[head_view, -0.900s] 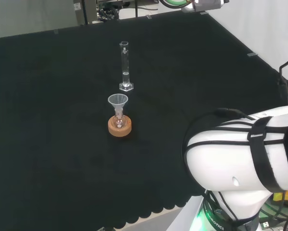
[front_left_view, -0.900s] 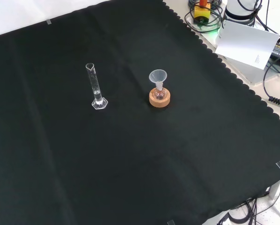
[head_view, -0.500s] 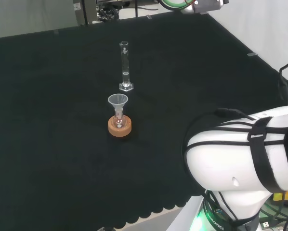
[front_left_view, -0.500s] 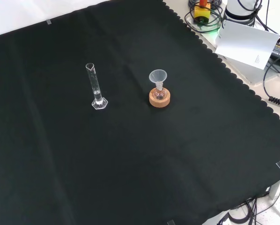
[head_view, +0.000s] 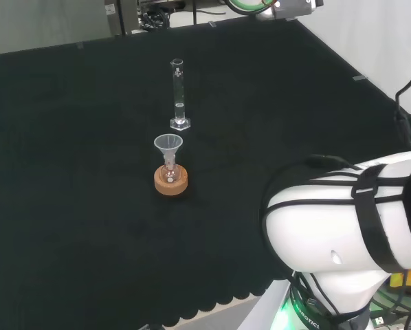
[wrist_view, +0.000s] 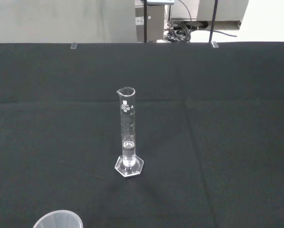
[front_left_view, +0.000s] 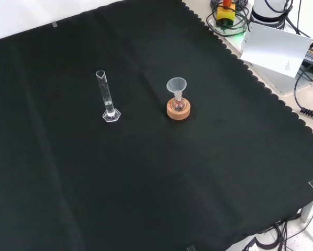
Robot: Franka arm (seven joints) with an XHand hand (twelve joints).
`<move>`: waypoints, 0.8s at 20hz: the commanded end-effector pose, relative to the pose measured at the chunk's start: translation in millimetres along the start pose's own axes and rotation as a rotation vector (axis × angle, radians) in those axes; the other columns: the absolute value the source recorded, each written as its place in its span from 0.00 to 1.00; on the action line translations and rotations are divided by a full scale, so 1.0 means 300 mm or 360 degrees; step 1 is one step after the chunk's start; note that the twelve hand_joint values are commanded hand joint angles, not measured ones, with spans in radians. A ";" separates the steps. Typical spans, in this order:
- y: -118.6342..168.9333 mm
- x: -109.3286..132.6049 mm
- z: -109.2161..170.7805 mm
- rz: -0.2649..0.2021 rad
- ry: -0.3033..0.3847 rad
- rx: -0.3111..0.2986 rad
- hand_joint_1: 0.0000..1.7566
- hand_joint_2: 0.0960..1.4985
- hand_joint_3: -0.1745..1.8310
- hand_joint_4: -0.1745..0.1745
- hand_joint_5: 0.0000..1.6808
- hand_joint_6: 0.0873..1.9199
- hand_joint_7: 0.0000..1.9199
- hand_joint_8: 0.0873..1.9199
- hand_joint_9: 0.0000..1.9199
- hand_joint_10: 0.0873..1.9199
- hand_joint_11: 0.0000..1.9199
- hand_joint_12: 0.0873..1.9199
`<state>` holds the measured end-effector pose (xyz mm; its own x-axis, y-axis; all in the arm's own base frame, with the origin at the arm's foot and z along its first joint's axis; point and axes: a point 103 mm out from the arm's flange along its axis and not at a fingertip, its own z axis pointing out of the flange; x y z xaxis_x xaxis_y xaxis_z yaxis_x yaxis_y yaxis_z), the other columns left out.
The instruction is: Pick up the graduated cylinder.
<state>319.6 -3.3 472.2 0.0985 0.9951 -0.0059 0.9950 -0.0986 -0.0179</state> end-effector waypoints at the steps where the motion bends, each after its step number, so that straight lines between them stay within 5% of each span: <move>1: 0.086 -0.025 0.093 0.0037 0.0057 0.0009 0.08 0.81 0.27 0.48 0.09 0.00 0.00 0.16 0.05 0.32 0.00 0.68; 16: 0.469 -0.150 0.417 -0.0074 0.0168 -0.0003 0.21 0.73 0.23 0.42 0.13 0.00 0.04 0.25 0.13 0.34 0.00 0.72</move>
<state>394.8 -36.0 387.6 0.0948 0.9938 0.0585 0.9942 -0.0914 -0.0574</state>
